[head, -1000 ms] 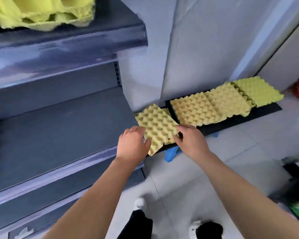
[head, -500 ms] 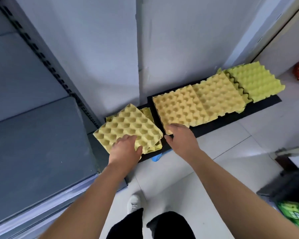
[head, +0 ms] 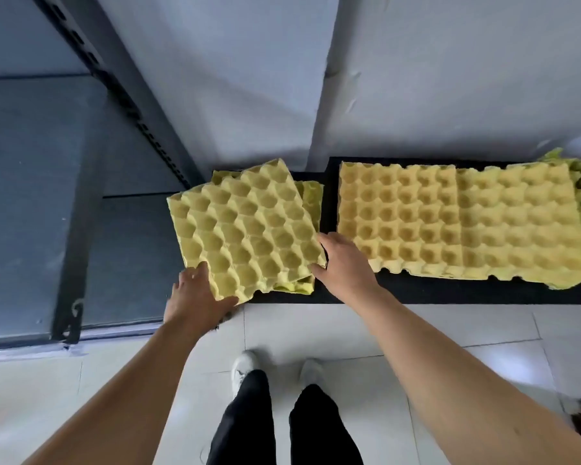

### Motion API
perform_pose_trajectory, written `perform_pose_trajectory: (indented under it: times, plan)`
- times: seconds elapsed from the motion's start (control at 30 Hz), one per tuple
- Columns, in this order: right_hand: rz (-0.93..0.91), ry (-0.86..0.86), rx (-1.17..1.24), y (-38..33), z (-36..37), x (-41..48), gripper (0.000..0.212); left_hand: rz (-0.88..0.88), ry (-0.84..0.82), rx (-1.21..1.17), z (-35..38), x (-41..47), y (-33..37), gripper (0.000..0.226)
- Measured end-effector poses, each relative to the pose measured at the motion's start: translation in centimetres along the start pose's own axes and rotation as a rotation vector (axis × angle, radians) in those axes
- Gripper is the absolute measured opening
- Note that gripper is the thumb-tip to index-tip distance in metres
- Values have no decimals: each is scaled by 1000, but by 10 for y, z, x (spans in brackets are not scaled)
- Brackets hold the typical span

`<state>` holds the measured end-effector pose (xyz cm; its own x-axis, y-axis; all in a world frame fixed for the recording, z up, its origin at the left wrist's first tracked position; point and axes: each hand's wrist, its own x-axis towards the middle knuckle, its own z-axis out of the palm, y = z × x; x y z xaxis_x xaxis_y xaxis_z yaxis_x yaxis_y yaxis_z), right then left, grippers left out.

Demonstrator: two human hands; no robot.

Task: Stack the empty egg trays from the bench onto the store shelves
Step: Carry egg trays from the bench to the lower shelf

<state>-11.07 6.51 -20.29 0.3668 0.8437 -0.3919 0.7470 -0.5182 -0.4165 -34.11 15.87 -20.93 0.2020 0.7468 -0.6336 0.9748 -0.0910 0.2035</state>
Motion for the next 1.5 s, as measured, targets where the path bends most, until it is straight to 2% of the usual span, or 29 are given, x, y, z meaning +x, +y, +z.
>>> perform_pose_trajectory:
  times: [0.07, 0.23, 0.33, 0.43, 0.5, 0.6, 0.67, 0.77, 0.87, 1.03, 1.23, 1.5]
  plan:
    - [12, -37, 11, 7, 18, 15, 67, -56, 5, -64, 14, 14, -9, 81]
    - [100, -143, 89, 21, 61, 47, 90, -134, -23, -223, 47, 45, -29, 119]
    - [148, -198, 216, 27, 77, 59, 96, -141, -16, -321, 58, 56, -33, 123]
    - [137, -152, 221, 27, 81, 62, 93, -134, 38, -345, 61, 56, -33, 123]
    - [135, -101, 227, 24, 76, 59, 87, -129, 60, -329, 57, 51, -33, 120]
    - [118, -32, 244, 19, 58, 49, 73, -76, 98, -289, 43, 39, -30, 94]
    - [102, -3, 249, 16, 44, 41, 67, -60, 129, -326, 34, 31, -28, 87]
    - [118, 21, 271, 12, 25, 27, 67, -54, 185, -372, 20, 18, -19, 87]
    - [138, 49, 305, 11, 5, 9, 71, 22, 236, -351, 6, -2, -7, 74]
    - [141, 113, 339, 12, -37, -27, 71, 31, 319, -365, -13, -44, 13, 78]
    - [63, 245, 342, 7, -100, -87, 65, 98, 451, -439, -29, -114, 40, 84]
    - [-90, 344, 294, -26, -170, -165, 63, 167, 676, -532, -62, -212, 42, 66]
